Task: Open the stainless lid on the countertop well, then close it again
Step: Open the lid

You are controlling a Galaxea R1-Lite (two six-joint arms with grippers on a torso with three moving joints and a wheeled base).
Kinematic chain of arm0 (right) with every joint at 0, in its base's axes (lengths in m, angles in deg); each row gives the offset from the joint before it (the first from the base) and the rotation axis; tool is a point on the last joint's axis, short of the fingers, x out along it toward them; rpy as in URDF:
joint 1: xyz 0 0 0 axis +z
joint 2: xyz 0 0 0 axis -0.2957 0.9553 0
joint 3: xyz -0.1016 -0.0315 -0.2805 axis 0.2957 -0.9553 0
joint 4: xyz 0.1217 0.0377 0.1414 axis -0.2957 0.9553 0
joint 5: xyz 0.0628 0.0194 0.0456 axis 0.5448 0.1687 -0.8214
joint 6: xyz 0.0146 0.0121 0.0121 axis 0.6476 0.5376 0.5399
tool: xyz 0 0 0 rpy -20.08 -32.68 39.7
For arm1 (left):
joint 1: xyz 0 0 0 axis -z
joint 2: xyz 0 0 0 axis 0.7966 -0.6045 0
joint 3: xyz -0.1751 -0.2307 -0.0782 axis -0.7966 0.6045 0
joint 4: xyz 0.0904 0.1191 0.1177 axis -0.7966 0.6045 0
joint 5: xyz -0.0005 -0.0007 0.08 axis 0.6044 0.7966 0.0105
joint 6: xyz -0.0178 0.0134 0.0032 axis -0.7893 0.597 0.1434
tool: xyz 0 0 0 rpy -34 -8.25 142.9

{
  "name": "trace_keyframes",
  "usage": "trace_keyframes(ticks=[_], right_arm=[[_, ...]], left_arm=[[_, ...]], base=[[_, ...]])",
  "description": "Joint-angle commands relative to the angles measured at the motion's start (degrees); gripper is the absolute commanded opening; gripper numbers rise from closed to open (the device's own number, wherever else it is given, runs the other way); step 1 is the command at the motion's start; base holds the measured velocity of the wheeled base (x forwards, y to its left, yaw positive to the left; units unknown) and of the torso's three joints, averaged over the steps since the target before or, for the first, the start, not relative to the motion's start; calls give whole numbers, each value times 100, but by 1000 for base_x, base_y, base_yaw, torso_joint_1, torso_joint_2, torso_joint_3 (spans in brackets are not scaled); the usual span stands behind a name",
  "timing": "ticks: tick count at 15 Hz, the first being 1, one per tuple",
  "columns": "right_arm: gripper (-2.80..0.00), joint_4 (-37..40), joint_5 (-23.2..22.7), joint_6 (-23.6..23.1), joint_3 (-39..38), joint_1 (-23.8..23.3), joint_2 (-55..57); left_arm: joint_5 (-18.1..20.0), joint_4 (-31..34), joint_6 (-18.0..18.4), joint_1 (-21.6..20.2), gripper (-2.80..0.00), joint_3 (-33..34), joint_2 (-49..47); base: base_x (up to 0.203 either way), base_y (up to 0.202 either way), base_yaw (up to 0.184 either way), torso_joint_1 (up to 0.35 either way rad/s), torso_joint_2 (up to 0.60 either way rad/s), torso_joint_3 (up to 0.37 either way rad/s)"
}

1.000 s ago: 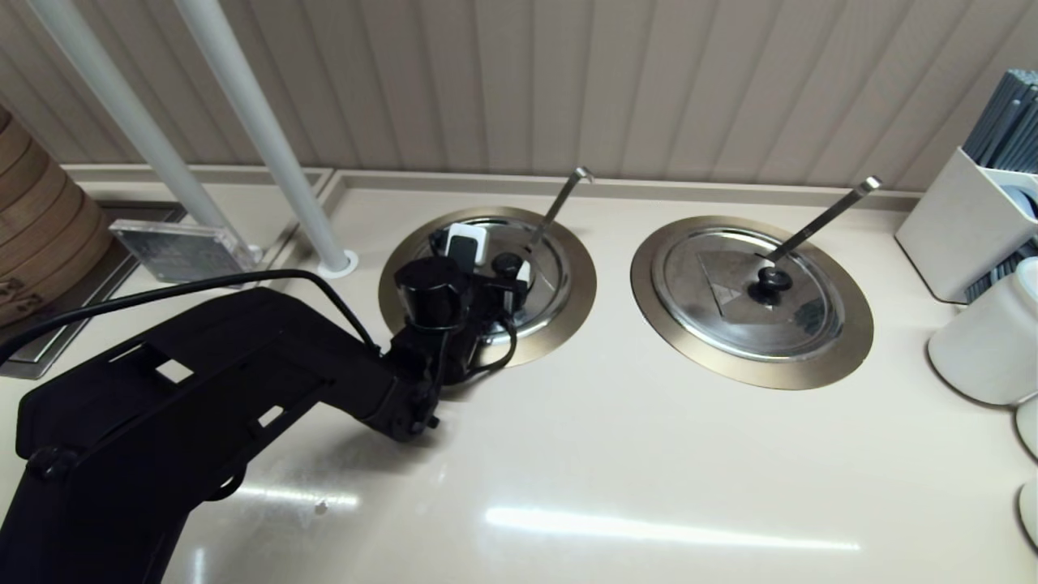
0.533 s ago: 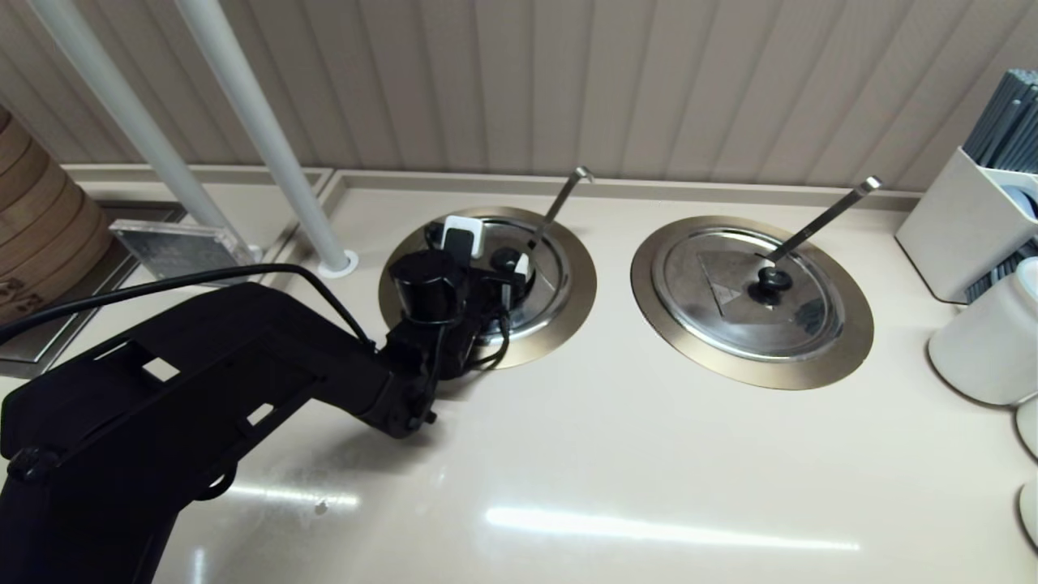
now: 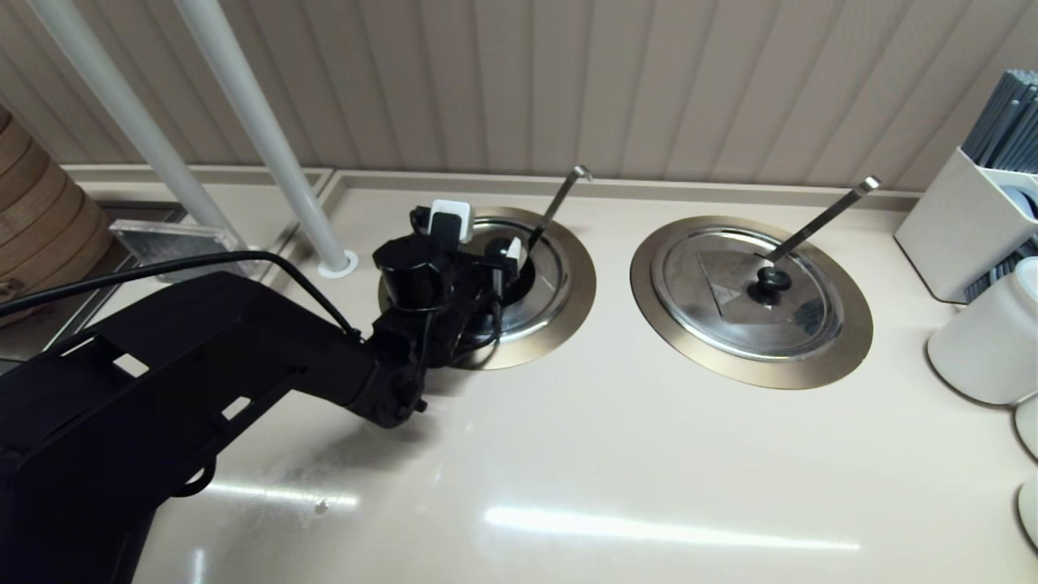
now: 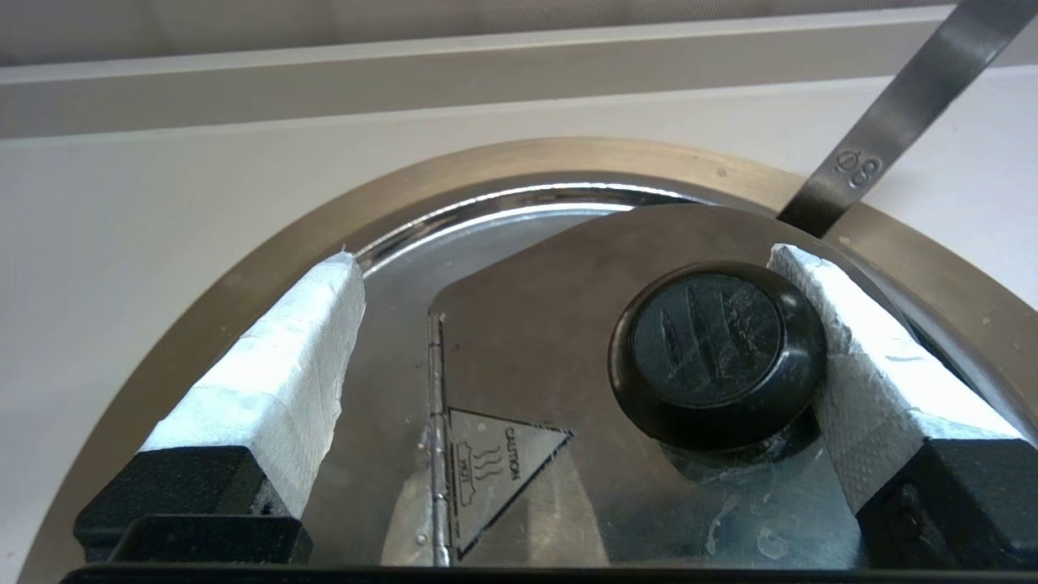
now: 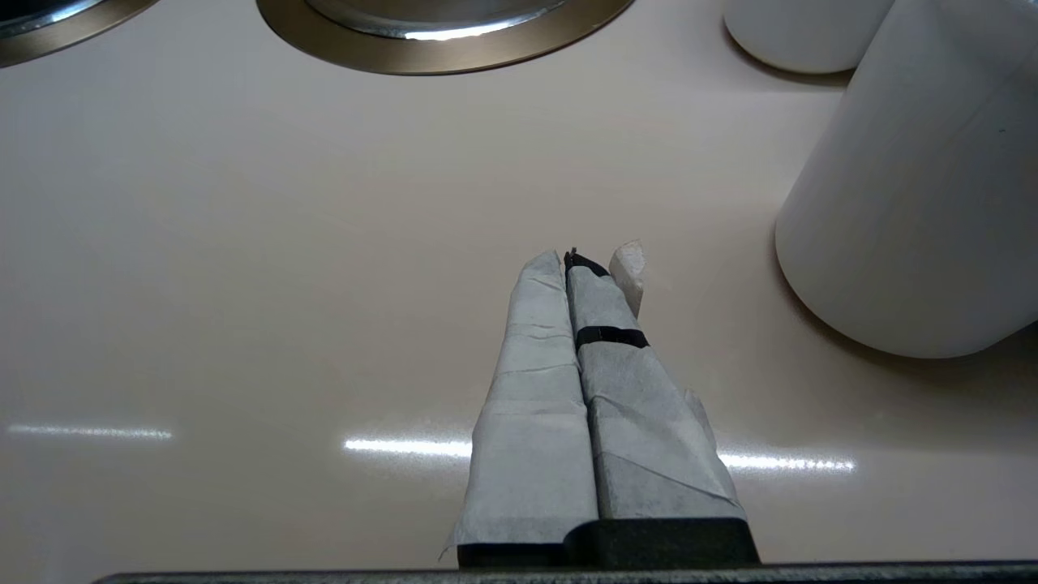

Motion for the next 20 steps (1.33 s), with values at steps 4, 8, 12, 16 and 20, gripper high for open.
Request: trace_keyframes(ticks=[4, 8, 12, 16, 20], right_arm=[[-280, -2, 0, 2, -26, 0, 0], [-280, -2, 0, 2, -26, 0, 0], [-280, -2, 0, 2, -26, 0, 0], [-280, -2, 0, 2, -26, 0, 0], [-280, -2, 0, 2, -26, 0, 0]], left_arm=[[22, -25, 6, -129, 0, -58, 46], [171, -25, 6, -323, 0, -58, 126], [199, 16, 6, -479, 0, -67, 242], [242, 19, 6, -568, 0, -129, 252], [260, 19, 21, -696, 0, -129, 290]], base=[[0, 0, 0, 0, 0, 0], [0, 0, 0, 0, 0, 0], [0, 0, 0, 0, 0, 0], [0, 0, 0, 0, 0, 0], [0, 0, 0, 0, 0, 0]])
